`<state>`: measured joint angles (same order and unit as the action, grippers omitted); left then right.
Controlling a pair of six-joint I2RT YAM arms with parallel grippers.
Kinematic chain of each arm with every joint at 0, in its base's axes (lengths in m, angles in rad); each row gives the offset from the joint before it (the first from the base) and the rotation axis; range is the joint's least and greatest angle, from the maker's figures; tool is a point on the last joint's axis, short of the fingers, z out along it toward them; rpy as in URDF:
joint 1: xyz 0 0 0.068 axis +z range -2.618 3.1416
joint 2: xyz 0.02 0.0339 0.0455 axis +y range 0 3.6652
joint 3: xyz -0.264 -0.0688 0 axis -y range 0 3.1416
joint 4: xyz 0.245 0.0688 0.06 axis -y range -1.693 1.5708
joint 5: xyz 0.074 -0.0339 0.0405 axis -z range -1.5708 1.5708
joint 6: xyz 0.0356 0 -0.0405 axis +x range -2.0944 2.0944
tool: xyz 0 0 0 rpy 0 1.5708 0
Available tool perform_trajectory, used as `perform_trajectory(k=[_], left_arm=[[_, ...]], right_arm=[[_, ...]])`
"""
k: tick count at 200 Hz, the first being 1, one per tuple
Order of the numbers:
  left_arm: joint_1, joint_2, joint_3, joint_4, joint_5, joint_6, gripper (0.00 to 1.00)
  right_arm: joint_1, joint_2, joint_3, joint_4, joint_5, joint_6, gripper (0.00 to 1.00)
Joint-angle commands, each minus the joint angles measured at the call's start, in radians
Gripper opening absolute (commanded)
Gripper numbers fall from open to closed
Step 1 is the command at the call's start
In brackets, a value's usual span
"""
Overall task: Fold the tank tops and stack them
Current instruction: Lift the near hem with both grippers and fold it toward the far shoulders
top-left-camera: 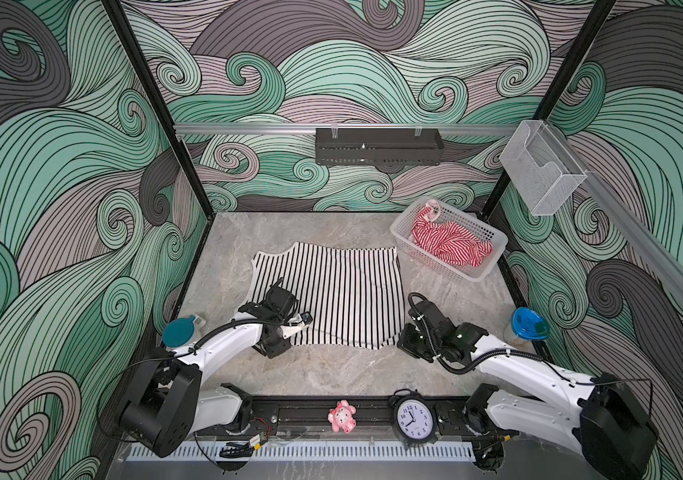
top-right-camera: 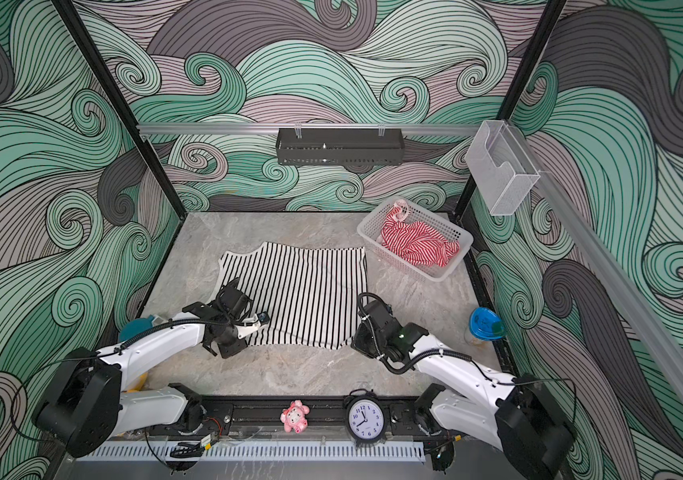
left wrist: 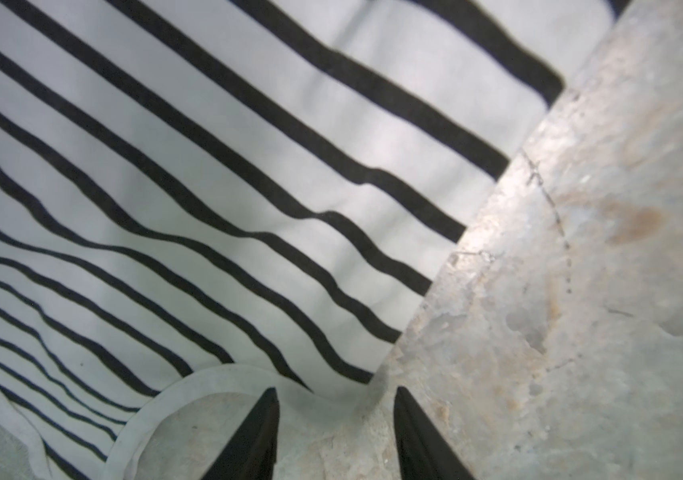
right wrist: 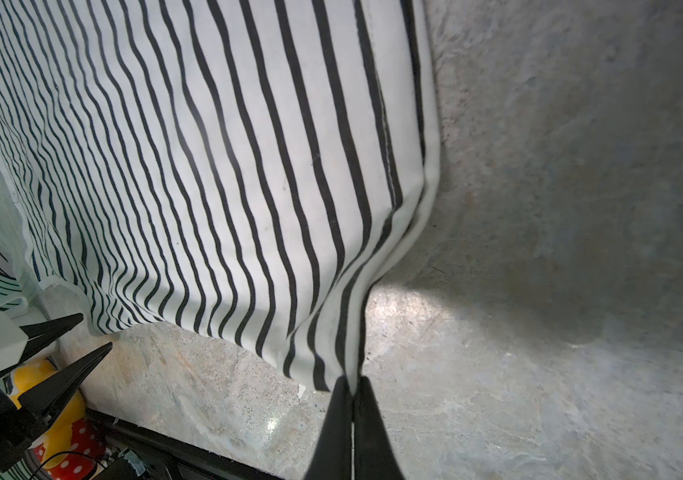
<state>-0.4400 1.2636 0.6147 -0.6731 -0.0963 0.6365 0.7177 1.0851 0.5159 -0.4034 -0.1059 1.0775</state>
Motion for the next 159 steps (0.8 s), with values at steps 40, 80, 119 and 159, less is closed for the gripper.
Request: perform_trajectory(k=[40, 80, 119, 159], left_arm=[[-0.007, 0.069, 0.007, -0.019, 0.021, 0.023, 0.44], [-0.008, 0.085, -0.004, -0.008, 0.006, 0.032, 0.35], [-0.008, 0.103, 0.008, -0.01, 0.009, 0.039, 0.06], [-0.008, 0.094, 0.019, -0.063, 0.034, 0.046, 0.0]], right_arm=[[-0.008, -0.008, 0.016, -0.02, 0.02, 0.006, 0.0], [-0.011, -0.014, 0.009, -0.026, 0.022, 0.011, 0.0], [-0.011, -0.027, 0.02, -0.048, 0.021, 0.003, 0.0], [-0.011, -0.071, 0.012, -0.077, 0.022, 0.004, 0.0]])
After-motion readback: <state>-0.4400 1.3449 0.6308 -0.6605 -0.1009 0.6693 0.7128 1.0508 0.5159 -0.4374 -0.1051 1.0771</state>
